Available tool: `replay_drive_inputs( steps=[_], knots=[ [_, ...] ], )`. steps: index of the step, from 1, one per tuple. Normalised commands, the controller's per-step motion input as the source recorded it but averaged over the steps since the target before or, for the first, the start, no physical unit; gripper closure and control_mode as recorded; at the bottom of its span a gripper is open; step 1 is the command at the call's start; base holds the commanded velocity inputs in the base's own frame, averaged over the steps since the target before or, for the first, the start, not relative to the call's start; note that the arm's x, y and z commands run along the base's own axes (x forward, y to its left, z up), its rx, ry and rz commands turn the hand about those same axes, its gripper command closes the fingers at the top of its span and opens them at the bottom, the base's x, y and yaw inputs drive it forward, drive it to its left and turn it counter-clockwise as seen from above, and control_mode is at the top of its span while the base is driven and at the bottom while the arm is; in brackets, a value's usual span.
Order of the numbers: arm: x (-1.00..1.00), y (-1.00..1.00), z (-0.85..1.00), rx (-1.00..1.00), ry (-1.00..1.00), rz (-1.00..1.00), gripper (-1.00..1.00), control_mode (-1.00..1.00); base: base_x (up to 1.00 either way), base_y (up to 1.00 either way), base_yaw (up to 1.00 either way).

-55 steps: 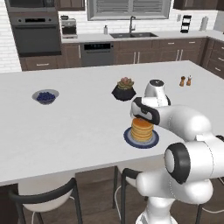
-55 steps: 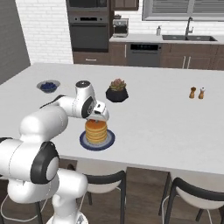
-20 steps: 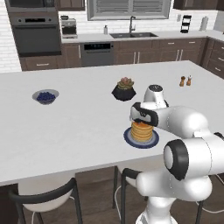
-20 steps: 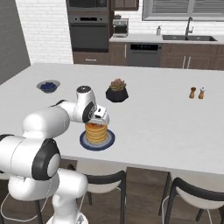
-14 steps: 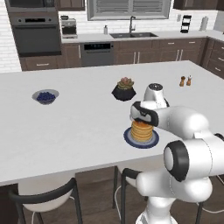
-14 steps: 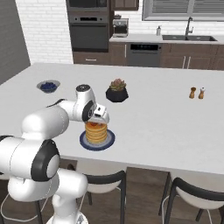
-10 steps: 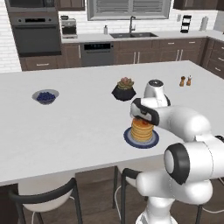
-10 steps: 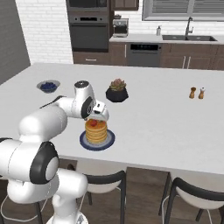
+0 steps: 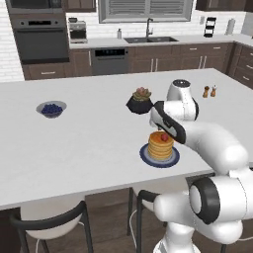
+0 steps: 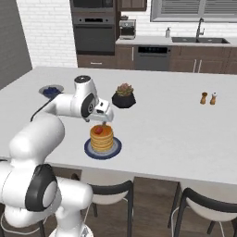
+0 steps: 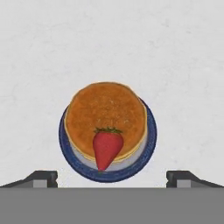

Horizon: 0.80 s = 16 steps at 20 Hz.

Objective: Take the strawberry from the fridge and place it on top of the pancake, located on the dining counter.

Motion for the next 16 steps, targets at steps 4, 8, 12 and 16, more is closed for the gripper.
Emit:
replay_drive_inputs(
  steps=[4,8,12,16],
  knots=[
    [-0.97,0.0,0.06,0.01,0.0,0.0,-1.0,-1.0,0.0,0.0,0.0],
    [-1.0,0.18,0.11,0.0,-0.01,0.02,-1.0,-1.0,0.0,0.0,0.0],
    [-1.0,0.73,0.25,-0.07,-0.01,0.07,-1.0,-1.0,0.0,0.0,0.0],
    [-0.93,1.0,0.03,-0.15,0.0,0.06,-1.0,-1.0,0.0,0.0,0.0]
  ],
)
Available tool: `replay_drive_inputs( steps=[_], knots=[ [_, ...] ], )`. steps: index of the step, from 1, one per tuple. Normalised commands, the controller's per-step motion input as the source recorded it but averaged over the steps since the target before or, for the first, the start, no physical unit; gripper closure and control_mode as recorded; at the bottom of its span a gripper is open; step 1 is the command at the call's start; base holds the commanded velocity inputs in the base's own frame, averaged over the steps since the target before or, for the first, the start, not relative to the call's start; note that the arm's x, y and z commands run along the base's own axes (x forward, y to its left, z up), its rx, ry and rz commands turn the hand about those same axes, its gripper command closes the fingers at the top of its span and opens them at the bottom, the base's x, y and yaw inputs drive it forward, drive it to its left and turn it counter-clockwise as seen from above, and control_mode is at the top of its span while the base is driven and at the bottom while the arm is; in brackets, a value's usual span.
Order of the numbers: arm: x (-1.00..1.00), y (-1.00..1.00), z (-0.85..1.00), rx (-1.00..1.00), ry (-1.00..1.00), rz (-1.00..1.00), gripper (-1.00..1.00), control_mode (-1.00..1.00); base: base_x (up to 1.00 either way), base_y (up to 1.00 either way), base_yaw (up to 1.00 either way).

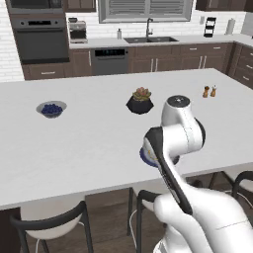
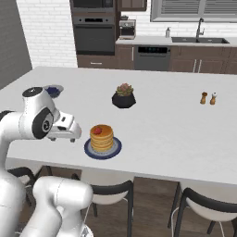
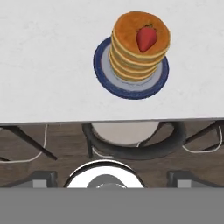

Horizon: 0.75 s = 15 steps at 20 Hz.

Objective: Take the strawberry from the fridge and place it on top of the pancake, located on the dining counter.

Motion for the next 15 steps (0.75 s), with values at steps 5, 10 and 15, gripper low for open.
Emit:
replay_drive_inputs(
  steps=[5,10,15],
  knots=[
    [-0.76,1.0,-0.09,-0.09,0.01,0.07,-1.0,-1.0,0.0,0.0,0.0],
    [-0.69,0.84,-0.27,-0.02,0.01,0.11,-1.0,-1.0,0.0,0.0,0.0],
    [0.06,0.42,-0.3,-0.01,0.06,0.04,-1.0,-1.0,0.0,0.0,0.0]
  ],
)
